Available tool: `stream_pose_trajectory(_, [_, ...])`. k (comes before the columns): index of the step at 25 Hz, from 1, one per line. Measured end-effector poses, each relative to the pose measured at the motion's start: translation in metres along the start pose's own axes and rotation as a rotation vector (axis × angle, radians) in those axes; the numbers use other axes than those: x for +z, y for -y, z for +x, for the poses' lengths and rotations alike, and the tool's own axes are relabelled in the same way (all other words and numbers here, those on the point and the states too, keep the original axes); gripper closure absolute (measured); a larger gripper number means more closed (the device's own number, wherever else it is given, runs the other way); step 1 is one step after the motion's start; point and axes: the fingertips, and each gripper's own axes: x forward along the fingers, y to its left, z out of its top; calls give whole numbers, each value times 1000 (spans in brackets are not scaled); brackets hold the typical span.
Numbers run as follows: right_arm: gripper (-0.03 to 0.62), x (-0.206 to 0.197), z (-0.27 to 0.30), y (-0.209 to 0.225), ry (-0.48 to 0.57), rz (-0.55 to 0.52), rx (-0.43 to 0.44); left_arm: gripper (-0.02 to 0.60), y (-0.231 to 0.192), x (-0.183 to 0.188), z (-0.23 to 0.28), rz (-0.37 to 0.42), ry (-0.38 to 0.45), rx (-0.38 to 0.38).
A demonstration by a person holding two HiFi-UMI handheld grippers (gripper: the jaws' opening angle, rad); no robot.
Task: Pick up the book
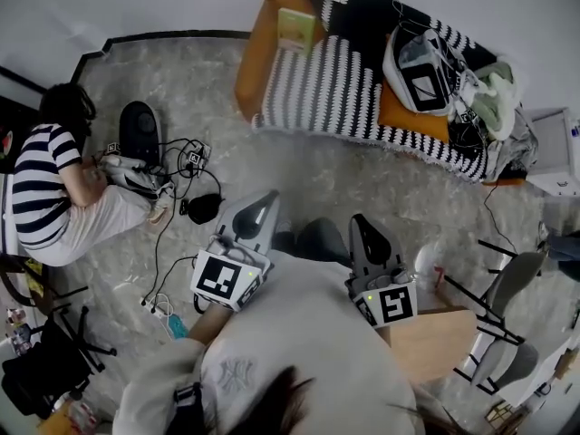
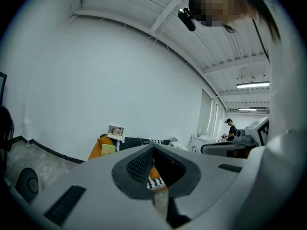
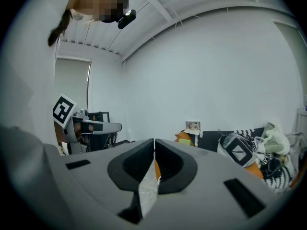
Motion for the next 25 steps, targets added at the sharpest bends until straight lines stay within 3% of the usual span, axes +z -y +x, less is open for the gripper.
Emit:
stream_pose_trajectory(12, [568,3,61,38,-30,21,88,572,-37,3,38,-31,-24,121])
stream_pose_trajectory(25, [568,39,124,122,10,-5,128,572,-53,43,131,-14,45,158])
